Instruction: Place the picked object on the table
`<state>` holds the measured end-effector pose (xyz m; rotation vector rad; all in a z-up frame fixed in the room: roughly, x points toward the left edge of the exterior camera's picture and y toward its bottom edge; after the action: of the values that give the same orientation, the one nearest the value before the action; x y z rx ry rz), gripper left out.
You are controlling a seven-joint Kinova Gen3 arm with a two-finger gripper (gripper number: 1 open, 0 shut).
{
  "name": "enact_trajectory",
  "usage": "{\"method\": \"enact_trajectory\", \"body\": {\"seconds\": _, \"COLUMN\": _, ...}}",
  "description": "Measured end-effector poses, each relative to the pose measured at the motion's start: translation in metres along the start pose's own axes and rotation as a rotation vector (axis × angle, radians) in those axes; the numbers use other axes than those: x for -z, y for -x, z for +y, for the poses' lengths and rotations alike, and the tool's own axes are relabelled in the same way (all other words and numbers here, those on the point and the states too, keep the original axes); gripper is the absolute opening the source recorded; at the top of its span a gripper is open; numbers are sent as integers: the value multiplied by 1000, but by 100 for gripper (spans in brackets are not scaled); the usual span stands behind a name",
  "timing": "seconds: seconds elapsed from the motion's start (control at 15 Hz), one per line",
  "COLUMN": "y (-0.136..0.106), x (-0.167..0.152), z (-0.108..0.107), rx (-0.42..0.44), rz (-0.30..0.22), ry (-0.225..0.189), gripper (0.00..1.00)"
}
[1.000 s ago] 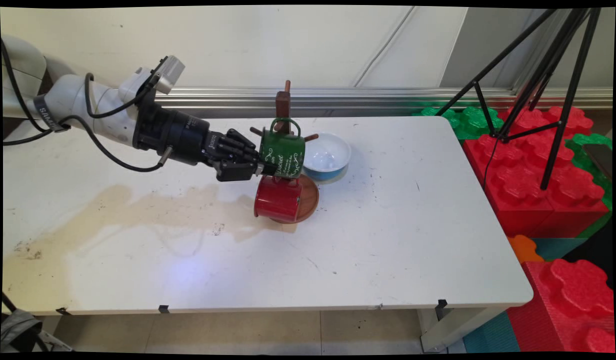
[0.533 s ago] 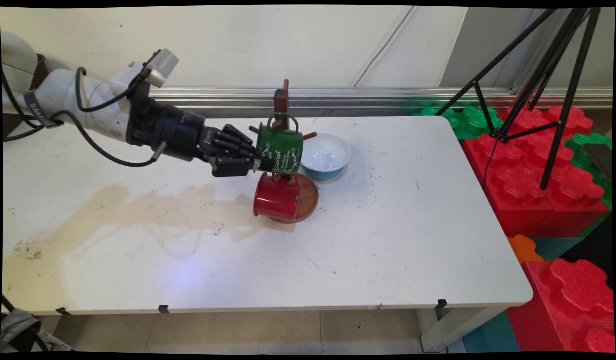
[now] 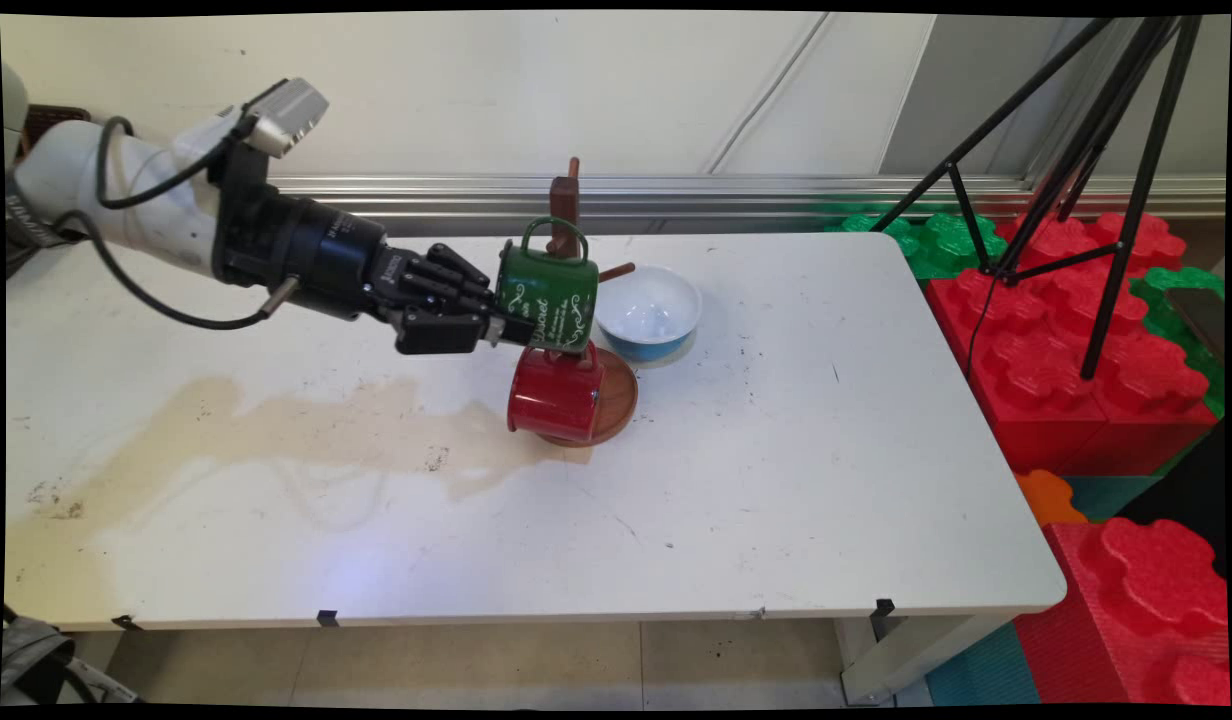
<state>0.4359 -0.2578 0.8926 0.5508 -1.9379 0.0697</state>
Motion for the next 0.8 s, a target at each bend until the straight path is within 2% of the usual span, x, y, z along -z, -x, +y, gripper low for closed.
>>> {"method": "enact_trajectory", "body": {"seconds": 0.47, "y": -2, "x": 16, "z": 16, "rx": -8, "rz": -27, "ry": 41, "gripper": 0}}
{"method": "enact_trajectory", "body": {"seconds": 0.8, "y": 1, "x": 32, "z": 21, "rx": -28, "rz": -67, "ry": 57, "gripper": 0}}
